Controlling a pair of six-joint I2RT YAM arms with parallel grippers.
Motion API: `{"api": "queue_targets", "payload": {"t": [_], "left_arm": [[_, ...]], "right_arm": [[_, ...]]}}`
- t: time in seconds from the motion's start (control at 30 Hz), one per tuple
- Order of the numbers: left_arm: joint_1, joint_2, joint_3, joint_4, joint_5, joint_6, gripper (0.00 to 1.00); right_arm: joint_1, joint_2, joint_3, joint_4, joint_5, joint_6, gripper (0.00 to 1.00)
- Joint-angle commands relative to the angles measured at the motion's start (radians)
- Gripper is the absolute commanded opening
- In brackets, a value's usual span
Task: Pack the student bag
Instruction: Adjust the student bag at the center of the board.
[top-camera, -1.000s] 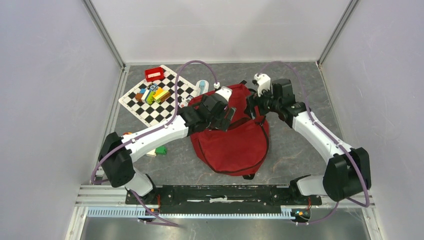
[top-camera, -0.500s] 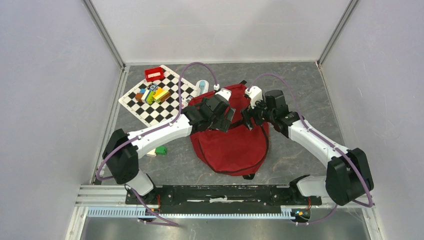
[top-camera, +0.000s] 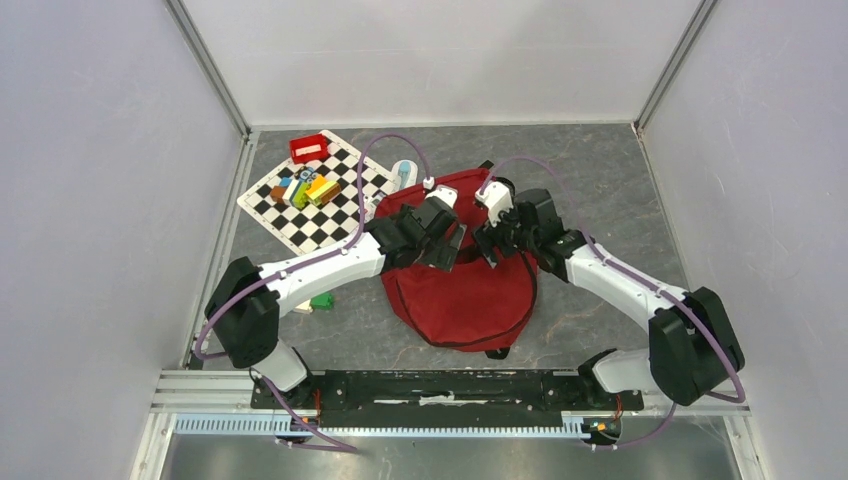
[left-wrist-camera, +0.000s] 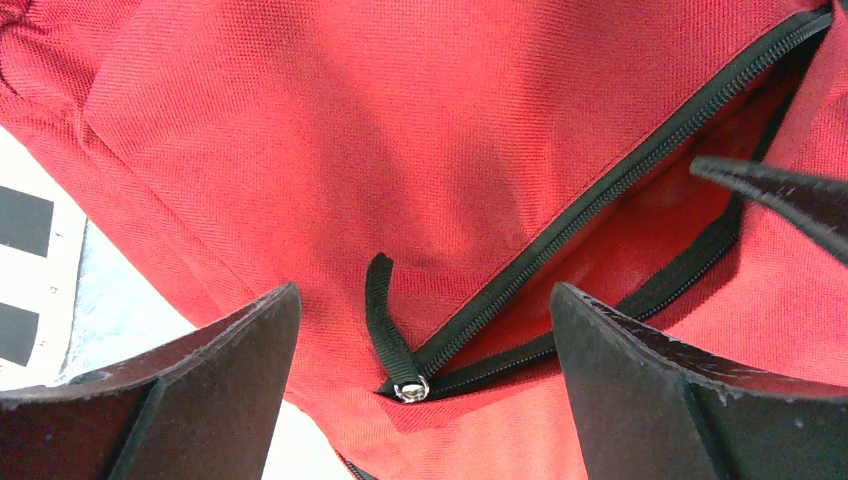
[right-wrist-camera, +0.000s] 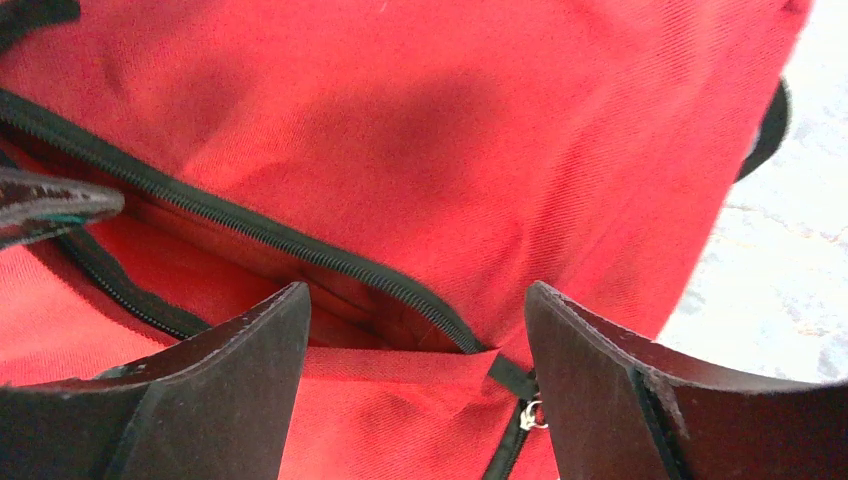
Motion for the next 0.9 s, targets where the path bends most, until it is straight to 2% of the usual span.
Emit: {"api": "queue_targets", "payload": {"t": [0.0,0.33,0.5,0.7,0.83,0.87], "left_arm": [[0.003,-0.022,-0.004,0.017,0.000,-0.042,0.99],[0.003,-0.049,-0.026,0.039,0.005,-0.016,1.00],[0.003,-0.110,-0.062,0.099,0.013,0.028,1.00],[0.003,-0.147,-0.079,0.176,0.004,0.119,1.00],[0.003,-0.133,-0.074,0.201,0.008,0.179,1.00],[0.003,-0.128,-0.073,0.209,0.009,0.188,1.00]], "right_arm": [[0.040,0.014,-0.039,0.036,0.073,-0.045,0.83],[0.068,0.063,-0.049,0.147,0.181,-0.066,0.82],[0.075,0.112,0.017,0.179,0.181,-0.066,0.73],[0.074,0.101,0.064,0.171,0.203,-0.006,0.42],[0.074,0.051,0.060,0.174,0.202,0.041,0.07],[0.074,0.039,0.057,0.174,0.200,0.051,0.01]]}}
